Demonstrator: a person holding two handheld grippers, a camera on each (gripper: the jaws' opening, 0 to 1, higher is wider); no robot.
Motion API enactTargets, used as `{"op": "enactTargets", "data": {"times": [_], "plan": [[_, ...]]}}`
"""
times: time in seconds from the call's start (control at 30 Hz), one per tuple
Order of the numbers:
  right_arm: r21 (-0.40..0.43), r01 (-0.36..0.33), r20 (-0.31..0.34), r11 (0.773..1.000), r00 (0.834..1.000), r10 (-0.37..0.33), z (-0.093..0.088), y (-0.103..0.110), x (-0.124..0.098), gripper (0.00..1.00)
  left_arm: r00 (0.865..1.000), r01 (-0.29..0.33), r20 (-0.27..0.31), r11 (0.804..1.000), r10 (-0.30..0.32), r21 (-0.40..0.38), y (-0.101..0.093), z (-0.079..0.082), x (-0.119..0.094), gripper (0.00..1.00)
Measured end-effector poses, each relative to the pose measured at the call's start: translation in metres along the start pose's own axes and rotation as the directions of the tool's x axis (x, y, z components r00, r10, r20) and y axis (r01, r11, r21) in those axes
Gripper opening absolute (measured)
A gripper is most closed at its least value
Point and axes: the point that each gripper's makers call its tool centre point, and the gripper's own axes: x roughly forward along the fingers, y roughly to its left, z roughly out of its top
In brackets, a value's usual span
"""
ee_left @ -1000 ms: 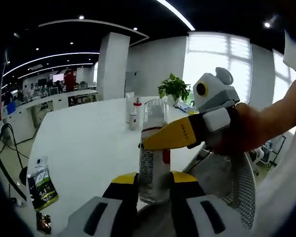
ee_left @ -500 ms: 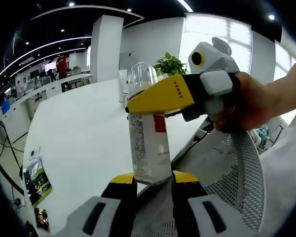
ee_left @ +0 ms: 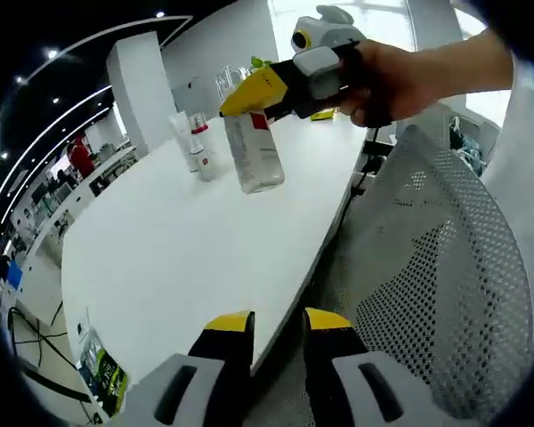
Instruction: Arrange the skincare products in the storage area until every visible bottle or jar stands upright without overlapping.
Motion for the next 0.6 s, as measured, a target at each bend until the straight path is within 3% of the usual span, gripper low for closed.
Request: {"op": "enactTargets", "data": {"times": [0.07, 0.1, 0.17, 0.2, 0.27, 0.43, 0.5, 0.53, 0.6], "plan": [[-0.039, 0.014, 0.038, 0.999, 0.999, -0.013, 0.013, -0.019, -0.001, 0.22, 0.999, -0.002, -0.036, 1.000, 0.002, -0.011, 0.000, -0.009, 0.006, 0.22], [-0.056, 0.025, 0.035, 0.998, 0.999, -0.023, 0.015, -0.026, 0.000, 0.22, 0.996, -0.034, -0.083, 0.999, 0.034, 0.009, 0.006, -0.022, 0.006, 0.22], [-0.074, 0.045, 0.019, 0.996, 0.999, -0.043, 0.018, -0.042, 0.002, 0.22, 0.993, -0.047, -0.107, 0.999, 0.045, -0.011, 0.010, -0.028, 0.007, 0.22], [-0.096, 0.061, 0.009, 0.994, 0.998, -0.061, 0.019, -0.050, 0.002, 0.22, 0.987, -0.086, -0.139, 0.996, 0.086, 0.005, 0.018, -0.033, 0.006, 0.21], [-0.161, 0.081, -0.013, 0.984, 0.996, -0.085, 0.023, -0.064, 0.003, 0.22, 0.984, -0.101, -0.143, 0.993, 0.109, 0.065, 0.021, -0.033, 0.008, 0.19], [-0.221, 0.094, -0.028, 0.971, 0.994, -0.102, 0.041, -0.083, 0.004, 0.22, 0.986, -0.119, -0.113, 0.991, 0.125, 0.064, 0.027, -0.024, 0.009, 0.16], [-0.232, 0.098, -0.023, 0.968, 0.994, -0.106, 0.046, -0.086, 0.003, 0.22, 0.984, -0.133, -0.115, 0.991, 0.135, 0.021, 0.031, -0.026, 0.013, 0.16], [-0.254, 0.105, -0.018, 0.962, 0.993, -0.113, 0.050, -0.091, 0.003, 0.22, 0.980, -0.102, -0.167, 0.994, 0.107, 0.035, 0.024, -0.034, 0.013, 0.16], [-0.274, 0.117, -0.027, 0.955, 0.991, -0.129, 0.052, -0.100, 0.003, 0.22, 0.981, -0.107, -0.157, 0.993, 0.112, 0.040, 0.026, -0.032, 0.013, 0.14]]}}
